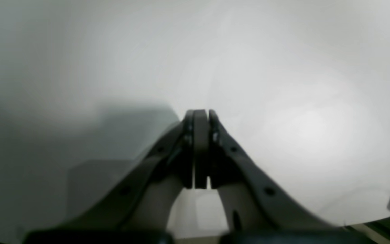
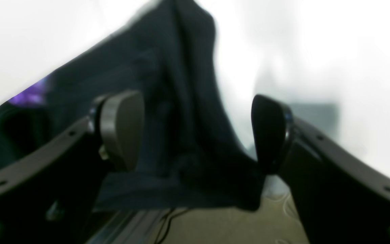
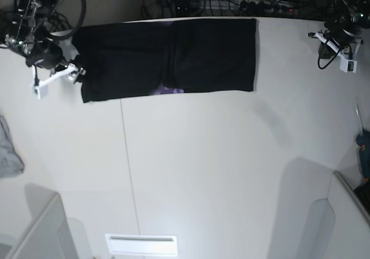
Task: Fold the T-shirt properly
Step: 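Grasp both ends of the folded shirt with both grippers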
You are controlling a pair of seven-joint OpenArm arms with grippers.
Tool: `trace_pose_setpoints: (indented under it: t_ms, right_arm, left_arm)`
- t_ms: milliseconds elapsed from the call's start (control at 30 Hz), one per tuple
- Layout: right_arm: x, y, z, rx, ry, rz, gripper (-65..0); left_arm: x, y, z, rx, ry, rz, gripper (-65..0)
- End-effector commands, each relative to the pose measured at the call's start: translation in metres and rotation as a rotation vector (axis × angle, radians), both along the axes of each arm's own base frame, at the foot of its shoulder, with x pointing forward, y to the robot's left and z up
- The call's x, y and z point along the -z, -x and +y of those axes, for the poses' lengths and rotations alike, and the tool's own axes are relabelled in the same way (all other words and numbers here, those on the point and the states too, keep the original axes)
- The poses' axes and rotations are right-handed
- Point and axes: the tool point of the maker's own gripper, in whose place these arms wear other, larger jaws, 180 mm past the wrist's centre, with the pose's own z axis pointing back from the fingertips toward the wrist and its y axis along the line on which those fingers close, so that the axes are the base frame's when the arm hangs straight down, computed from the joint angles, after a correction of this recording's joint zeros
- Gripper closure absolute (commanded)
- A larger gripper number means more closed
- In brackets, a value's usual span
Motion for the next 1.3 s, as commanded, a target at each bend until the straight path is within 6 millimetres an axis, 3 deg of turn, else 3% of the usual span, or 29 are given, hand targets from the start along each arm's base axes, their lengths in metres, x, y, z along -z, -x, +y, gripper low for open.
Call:
trace_pose_setpoints:
  t_ms: [0,167,267,333,533,867,1000,1067,1267]
  right_arm:
    - [-0.005,-0.008,-0.004,-0.016,0.012,-0.038,-46.8]
    - [0.01,-0.005,-0.003,-0.098,0.014,-0.046,-46.2]
    - [0.023,-0.002,-0.005,-0.076,0.002,-0.028,-46.4]
    - [0.032,-0.001,0.004,-0.101,-0.008,-0.015,-46.4]
    - [0.043,0.004,0.033,-0.196,-0.026,0.004,-46.1]
    - [0.053,0.028,0.05,-0.246,-0.047,0.057,-45.9]
    - [0.056,0.029,0.053,-0.251,-0.054,0.064,-45.2]
    - [0.055,0.027,0.051,-0.25,-0.05,0.061,-39.9]
    - [0.057,0.019,0.049,-0.247,-0.05,0.064,-13.2]
  left_arm:
    - [-0.01,-0.007,0.003,0.017,-0.014,-0.037,0.0]
    - [-0.001,-0.009,-0.017,0.053,0.023,-0.025,0.0]
    - [0.01,-0.011,-0.043,0.108,0.065,-0.005,0.0]
    - [0.017,-0.011,-0.061,0.133,0.098,0.003,0.0]
    - [0.03,-0.019,-0.103,0.231,0.145,0.026,0.0]
    - [0.058,-0.013,-0.165,0.363,0.154,0.107,0.0]
    - [0.064,-0.01,-0.178,0.392,0.175,0.126,0.0]
    - [0.063,-0.01,-0.181,0.397,0.181,0.125,0.0]
    - [0.069,-0.014,-0.195,0.419,0.206,0.13,0.0]
